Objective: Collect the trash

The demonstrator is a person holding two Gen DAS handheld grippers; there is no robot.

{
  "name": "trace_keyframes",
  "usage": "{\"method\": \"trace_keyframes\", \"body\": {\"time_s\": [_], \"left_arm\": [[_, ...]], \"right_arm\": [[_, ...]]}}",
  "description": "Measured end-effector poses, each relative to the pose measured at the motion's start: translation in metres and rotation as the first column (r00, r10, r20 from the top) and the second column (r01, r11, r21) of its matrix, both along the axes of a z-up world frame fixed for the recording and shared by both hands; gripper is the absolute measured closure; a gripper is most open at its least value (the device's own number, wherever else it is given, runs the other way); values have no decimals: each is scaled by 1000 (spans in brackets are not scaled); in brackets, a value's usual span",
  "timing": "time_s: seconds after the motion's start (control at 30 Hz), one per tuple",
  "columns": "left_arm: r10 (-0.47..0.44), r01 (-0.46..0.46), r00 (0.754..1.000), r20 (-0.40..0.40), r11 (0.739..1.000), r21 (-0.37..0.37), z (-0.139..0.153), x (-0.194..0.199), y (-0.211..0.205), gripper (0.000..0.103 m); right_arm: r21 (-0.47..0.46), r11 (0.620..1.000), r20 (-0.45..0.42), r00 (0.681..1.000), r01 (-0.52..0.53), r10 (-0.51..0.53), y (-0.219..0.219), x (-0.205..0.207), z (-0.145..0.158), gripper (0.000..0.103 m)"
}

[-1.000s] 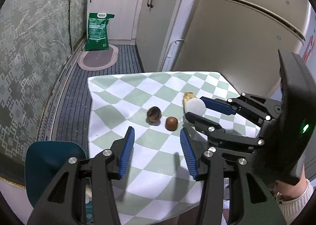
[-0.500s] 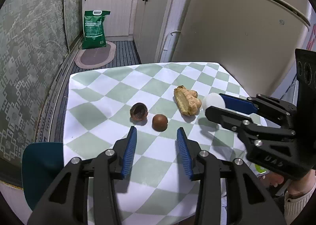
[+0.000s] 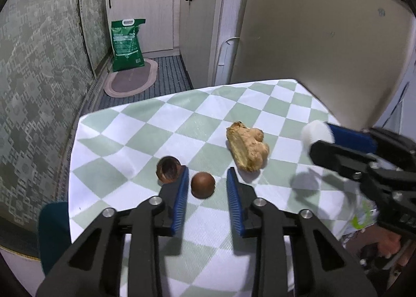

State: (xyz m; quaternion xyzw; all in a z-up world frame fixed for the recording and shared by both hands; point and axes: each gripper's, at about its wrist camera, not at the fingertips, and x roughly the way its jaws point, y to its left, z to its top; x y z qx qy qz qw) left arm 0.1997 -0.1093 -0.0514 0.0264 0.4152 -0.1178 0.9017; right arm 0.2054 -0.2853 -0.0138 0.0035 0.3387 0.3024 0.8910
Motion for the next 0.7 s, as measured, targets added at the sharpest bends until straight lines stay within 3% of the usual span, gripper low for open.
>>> {"method": "trace_keyframes", "body": {"time_s": [0.17, 0.23, 0.7], "left_arm": [[-12, 12, 1000, -8, 999, 48, 0, 2, -5, 74], [-29, 29, 999, -14, 999, 45, 1, 2, -6, 83], [-32, 32, 999, 20, 999, 15, 13, -12, 9, 84]], "right_arm": [[13, 1000, 7, 1000, 10, -10, -4, -2, 5, 72], [9, 1000, 7, 1000, 11, -11, -2, -2, 6, 72], [-2, 1000, 28, 1000, -9, 9, 18, -5, 19, 72]]}}
